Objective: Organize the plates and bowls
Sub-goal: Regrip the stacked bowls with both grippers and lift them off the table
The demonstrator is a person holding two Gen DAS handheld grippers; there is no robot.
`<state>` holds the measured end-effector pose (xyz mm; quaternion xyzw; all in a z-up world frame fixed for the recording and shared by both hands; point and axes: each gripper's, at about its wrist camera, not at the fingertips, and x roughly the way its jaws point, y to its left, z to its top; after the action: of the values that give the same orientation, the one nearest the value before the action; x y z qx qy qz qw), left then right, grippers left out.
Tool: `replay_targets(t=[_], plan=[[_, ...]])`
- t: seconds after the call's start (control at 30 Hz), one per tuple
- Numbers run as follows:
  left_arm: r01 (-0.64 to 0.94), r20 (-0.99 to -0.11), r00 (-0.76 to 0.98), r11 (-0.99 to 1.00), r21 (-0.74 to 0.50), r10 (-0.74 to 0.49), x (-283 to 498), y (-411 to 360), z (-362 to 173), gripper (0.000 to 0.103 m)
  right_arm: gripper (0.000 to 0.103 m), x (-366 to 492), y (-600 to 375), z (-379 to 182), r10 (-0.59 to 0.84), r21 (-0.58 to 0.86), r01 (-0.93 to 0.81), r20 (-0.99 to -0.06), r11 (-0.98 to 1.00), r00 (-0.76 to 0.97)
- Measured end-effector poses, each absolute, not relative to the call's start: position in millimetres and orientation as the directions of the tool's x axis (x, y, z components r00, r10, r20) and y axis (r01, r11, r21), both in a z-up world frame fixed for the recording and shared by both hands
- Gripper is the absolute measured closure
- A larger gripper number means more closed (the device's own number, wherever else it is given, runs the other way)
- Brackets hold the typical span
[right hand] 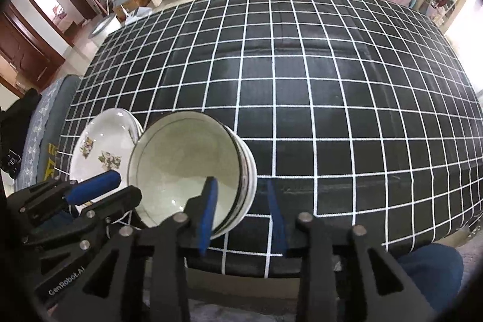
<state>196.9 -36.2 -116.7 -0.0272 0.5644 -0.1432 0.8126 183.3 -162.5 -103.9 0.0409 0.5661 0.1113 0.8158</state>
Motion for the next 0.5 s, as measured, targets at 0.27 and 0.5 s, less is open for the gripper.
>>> replay_targets(t=[0.27,0.5], plan=[[0.212,-0.897,0.344,0.954,-0.214,-0.278,189,-32,-103,0.065,0.053,171,-165,-91,0.255,0.222,-0.130,-0.896,0.966,0.363],[0.217,-0.890,0.338,0.945,-0.244,-0.307,181,-25,-103,0.065,0.039,166,-167,-90,0.277,0.252,-0.115,-0.884,0.961,0.377]])
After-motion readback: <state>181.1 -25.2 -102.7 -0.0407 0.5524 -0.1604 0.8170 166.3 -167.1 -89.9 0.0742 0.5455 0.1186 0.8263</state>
